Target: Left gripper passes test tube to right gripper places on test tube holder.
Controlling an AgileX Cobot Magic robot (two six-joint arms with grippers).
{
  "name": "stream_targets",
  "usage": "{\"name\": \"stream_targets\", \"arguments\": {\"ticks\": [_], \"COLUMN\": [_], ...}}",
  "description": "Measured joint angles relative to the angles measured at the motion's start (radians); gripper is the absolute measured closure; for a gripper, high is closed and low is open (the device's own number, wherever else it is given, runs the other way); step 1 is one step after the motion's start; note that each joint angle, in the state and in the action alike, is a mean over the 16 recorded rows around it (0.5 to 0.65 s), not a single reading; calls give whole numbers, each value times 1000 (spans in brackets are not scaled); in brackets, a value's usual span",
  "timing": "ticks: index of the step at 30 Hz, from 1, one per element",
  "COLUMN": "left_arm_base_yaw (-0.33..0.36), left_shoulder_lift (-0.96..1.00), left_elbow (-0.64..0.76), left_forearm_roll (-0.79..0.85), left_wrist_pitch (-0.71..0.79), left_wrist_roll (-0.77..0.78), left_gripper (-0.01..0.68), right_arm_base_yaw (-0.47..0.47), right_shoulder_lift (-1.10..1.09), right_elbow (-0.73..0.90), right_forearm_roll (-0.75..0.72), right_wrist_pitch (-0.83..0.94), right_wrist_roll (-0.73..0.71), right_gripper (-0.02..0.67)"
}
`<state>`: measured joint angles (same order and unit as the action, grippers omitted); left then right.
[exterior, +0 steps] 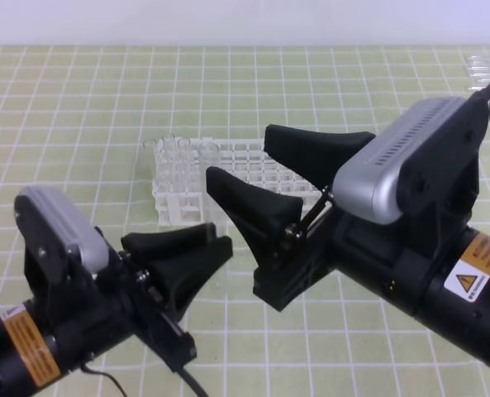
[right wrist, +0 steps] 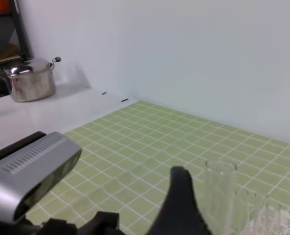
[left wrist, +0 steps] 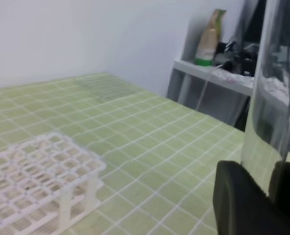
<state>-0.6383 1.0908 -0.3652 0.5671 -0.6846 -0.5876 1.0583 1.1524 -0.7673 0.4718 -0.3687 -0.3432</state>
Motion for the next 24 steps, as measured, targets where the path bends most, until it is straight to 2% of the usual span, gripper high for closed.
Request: {"name": "stream_targets", "arguments": {"ticks": [24], "left_arm_base_yaw": [1], "left_shoulder_lift": [-1], "left_elbow": [0], "left_forearm_roll": [140], "left_wrist_pitch": [-61], "left_wrist_roll": [-108], "left_gripper": [619], "right_arm_base_yaw": [0], "right_shoulder_lift": [108], "right_elbow": [-2], "right_forearm_roll": [0], "right_wrist_pitch": [-92], "right_wrist_roll": [13], "right_gripper": [170]}}
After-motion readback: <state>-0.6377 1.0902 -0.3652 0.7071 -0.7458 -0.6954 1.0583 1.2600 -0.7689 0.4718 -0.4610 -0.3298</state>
